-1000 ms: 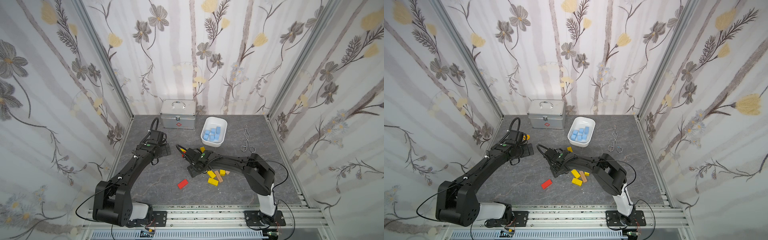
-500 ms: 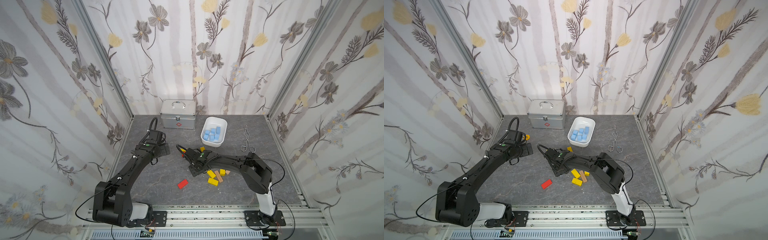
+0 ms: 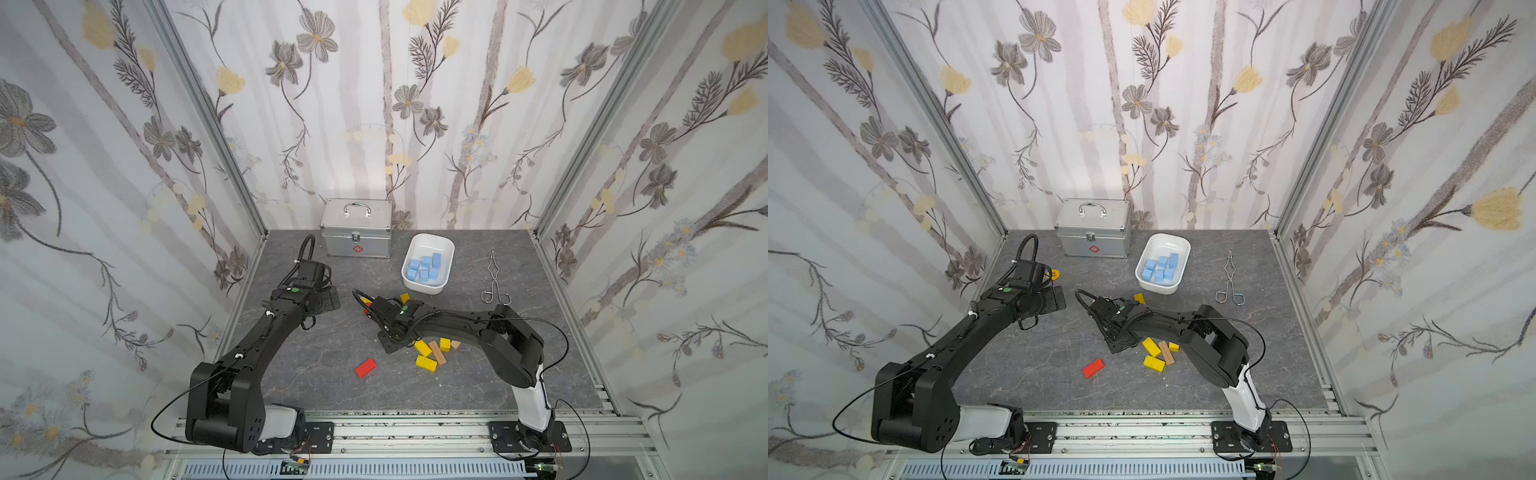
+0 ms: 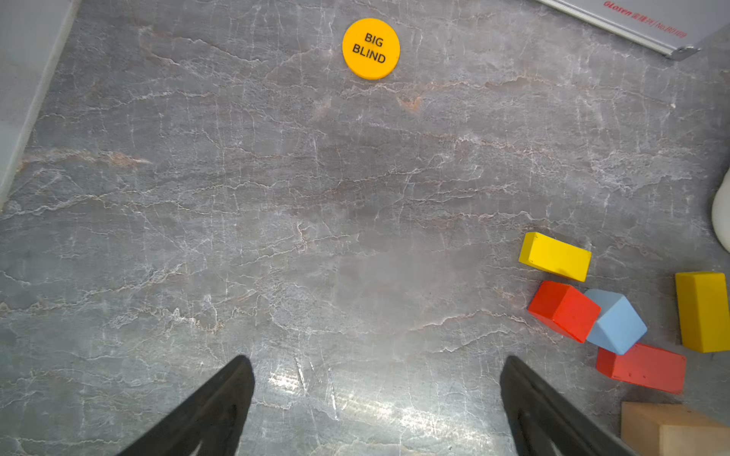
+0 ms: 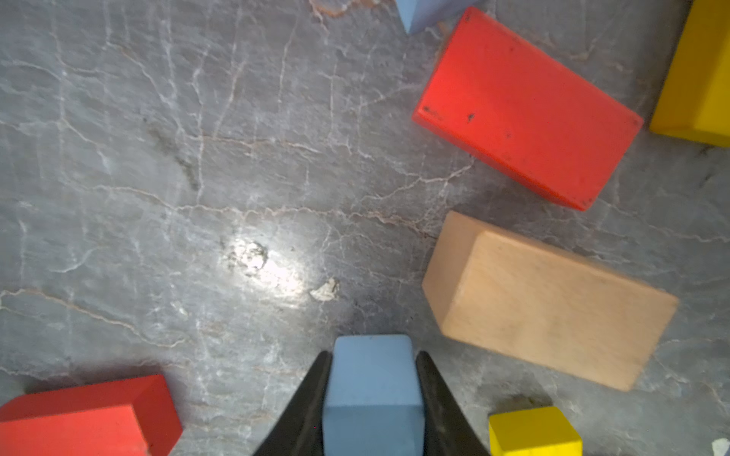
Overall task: Pick out the blue building blocks
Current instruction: Pick up the building block from the center of the board, then place the building block in the storage box.
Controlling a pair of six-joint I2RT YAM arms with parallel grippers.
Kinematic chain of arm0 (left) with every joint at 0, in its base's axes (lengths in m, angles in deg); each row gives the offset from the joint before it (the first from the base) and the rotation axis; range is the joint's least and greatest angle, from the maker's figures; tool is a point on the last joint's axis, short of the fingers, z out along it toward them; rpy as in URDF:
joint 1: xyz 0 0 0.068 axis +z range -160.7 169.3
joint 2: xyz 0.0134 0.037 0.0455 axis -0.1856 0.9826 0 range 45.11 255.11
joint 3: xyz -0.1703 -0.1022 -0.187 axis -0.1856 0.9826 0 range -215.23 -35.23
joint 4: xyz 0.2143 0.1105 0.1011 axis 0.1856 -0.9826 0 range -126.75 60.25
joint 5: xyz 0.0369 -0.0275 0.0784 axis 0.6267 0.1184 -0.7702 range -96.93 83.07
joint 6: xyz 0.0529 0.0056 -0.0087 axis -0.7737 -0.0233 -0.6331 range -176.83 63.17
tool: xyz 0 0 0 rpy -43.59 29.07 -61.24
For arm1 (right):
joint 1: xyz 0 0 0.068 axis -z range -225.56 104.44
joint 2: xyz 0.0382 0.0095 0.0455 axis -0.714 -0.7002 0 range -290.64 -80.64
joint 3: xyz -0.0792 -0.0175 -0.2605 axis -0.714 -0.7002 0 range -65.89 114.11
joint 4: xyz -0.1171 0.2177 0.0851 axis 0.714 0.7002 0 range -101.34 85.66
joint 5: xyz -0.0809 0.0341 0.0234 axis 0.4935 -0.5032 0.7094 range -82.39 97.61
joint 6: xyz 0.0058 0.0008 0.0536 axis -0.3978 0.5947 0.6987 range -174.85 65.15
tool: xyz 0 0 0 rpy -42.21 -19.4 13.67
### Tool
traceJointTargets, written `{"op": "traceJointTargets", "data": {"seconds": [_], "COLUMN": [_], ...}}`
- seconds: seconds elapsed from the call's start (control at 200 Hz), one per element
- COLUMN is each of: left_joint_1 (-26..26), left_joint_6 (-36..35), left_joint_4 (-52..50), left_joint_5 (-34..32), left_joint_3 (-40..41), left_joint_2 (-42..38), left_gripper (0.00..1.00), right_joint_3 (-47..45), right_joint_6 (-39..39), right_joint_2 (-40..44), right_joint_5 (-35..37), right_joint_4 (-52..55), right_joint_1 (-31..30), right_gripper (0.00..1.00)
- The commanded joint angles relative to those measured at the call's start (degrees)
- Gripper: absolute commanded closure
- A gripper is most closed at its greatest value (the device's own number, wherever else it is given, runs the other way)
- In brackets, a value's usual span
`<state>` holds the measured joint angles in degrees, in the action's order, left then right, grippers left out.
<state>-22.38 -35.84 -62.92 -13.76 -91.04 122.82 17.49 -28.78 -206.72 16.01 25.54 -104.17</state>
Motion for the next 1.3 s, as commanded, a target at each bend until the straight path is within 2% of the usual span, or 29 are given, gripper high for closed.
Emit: {"op": "traceJointTargets", "data": {"seconds": [0.0,0.255,0.3,0.57,0.844,1.009,1.049,1.294], "left_joint_1": [0.12,0.08,0.14,0.09,-0.41,-1.11,-1.23,-3.02], "left_joint_6": [-0.1,-0.12,-0.25,-3.51,-11.44,-14.56,-14.76,-16.96], "left_joint_4": [0.56,0.86,1.36,5.88,10.2,10.49,11.1,19.08], "left_joint_5": [-0.11,0.2,0.6,5.49,14.25,18.82,19.92,28.35], "left_joint_3": [-0.04,-0.1,0.04,1.21,0.99,-0.47,-0.62,-0.15], "left_joint_2": [0.08,-0.23,-0.69,-5.24,-11.08,-11.18,-11.09,-9.57], "left_gripper": [0.0,0.0,0.0,0.0,0.0,0.0,0.0,0.0], "right_joint_3": [0.51,0.41,0.23,-0.94,-1.47,-0.23,0.31,4.87], "right_joint_6": [0.4,0.03,-0.09,-0.74,-2.92,-3.3,-3.3,-4.53], "right_joint_2": [0.44,2.01,2.9,10.55,16.97,18.32,18.41,17.13], "right_joint_5": [-0.23,0.6,1.23,1.66,2.82,3.24,3.21,2.17], "right_joint_4": [-0.65,-0.68,-0.88,-3.54,-5.72,-7.39,-7.65,-9.42], "right_joint_1": [-0.08,0.31,0.49,3.49,9.9,13.78,16.42,23.22], "right_gripper": [0.71,0.92,1.0,1.0,1.0,1.0,1.0,1.0]}}
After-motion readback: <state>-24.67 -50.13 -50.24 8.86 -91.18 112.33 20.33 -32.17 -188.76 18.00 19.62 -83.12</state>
